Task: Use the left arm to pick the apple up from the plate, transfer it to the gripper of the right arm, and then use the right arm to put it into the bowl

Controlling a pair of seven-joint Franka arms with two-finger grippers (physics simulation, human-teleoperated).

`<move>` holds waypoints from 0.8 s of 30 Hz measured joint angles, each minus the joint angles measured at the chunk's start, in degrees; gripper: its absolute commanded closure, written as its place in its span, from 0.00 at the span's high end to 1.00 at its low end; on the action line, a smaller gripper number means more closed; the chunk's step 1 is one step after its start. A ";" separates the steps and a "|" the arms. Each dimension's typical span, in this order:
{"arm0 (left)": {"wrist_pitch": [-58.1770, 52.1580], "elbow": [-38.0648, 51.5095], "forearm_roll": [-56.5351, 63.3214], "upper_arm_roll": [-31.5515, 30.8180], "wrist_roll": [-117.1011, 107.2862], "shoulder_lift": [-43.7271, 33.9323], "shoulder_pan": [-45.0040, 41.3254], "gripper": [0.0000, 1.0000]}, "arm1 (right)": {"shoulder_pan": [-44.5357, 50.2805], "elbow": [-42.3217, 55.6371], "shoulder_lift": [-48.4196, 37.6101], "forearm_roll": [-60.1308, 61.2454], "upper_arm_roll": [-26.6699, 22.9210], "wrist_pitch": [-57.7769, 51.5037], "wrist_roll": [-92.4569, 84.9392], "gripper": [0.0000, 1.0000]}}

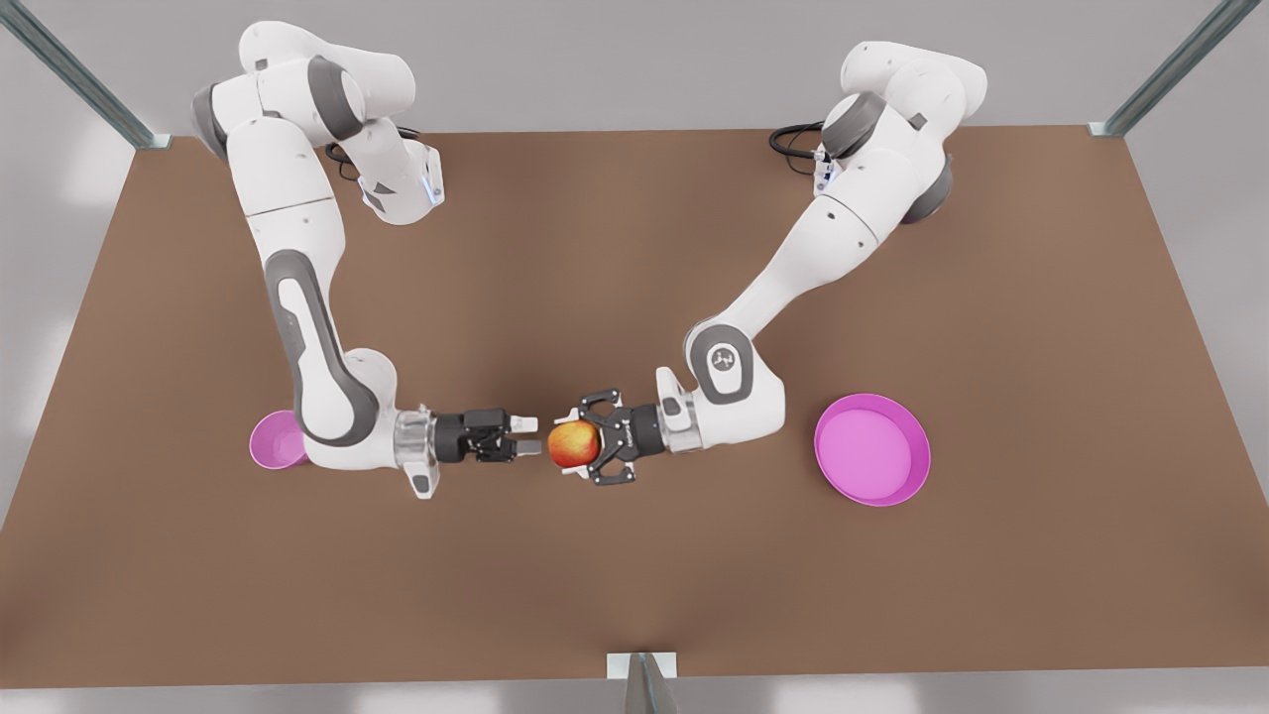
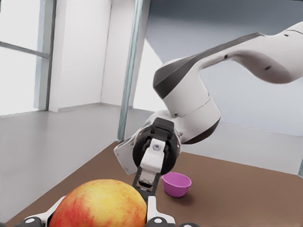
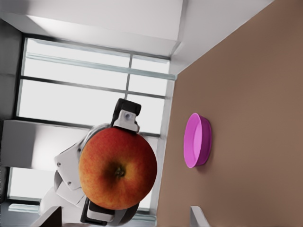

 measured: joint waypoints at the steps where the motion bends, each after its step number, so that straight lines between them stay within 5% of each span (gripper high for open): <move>1: 0.10 0.00 -0.08 0.00 0.53 0.12 -0.05 0.76 | 0.38 0.51 0.61 0.75 0.31 0.54 -0.36 1.00; 24: 1.79 0.80 -0.37 0.12 7.34 0.86 -1.17 0.76 | 5.06 1.01 2.39 10.99 1.58 6.18 -6.93 1.00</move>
